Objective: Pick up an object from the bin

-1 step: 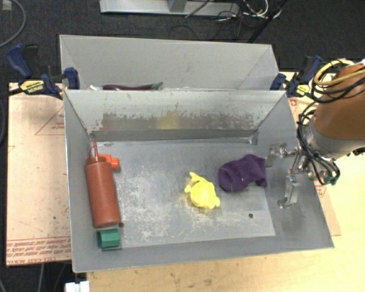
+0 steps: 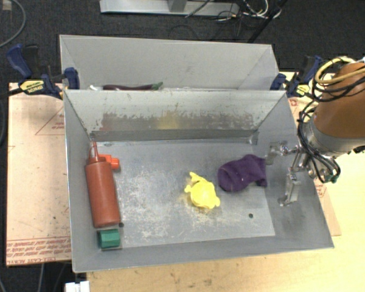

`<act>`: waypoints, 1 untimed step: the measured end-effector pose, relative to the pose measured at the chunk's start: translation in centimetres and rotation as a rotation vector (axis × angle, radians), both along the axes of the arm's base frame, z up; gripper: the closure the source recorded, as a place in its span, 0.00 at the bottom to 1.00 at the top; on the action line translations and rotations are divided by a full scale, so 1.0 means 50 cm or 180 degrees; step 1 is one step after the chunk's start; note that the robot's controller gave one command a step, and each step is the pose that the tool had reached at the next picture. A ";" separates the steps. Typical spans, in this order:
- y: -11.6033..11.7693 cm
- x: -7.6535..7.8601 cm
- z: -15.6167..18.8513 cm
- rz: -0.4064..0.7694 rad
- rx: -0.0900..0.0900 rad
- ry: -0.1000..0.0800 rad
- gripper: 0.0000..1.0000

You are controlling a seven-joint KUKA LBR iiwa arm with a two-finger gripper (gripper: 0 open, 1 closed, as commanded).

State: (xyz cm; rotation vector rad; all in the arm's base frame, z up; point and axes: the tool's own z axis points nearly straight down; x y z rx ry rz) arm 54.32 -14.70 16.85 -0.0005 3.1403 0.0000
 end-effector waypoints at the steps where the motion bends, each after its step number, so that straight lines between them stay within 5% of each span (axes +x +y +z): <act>1: 0.037 0.072 -0.129 -0.0111 0.0002 -0.0009 0.00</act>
Offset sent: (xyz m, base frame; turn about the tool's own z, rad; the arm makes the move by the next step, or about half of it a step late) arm 0.0564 0.0325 -0.0467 0.1173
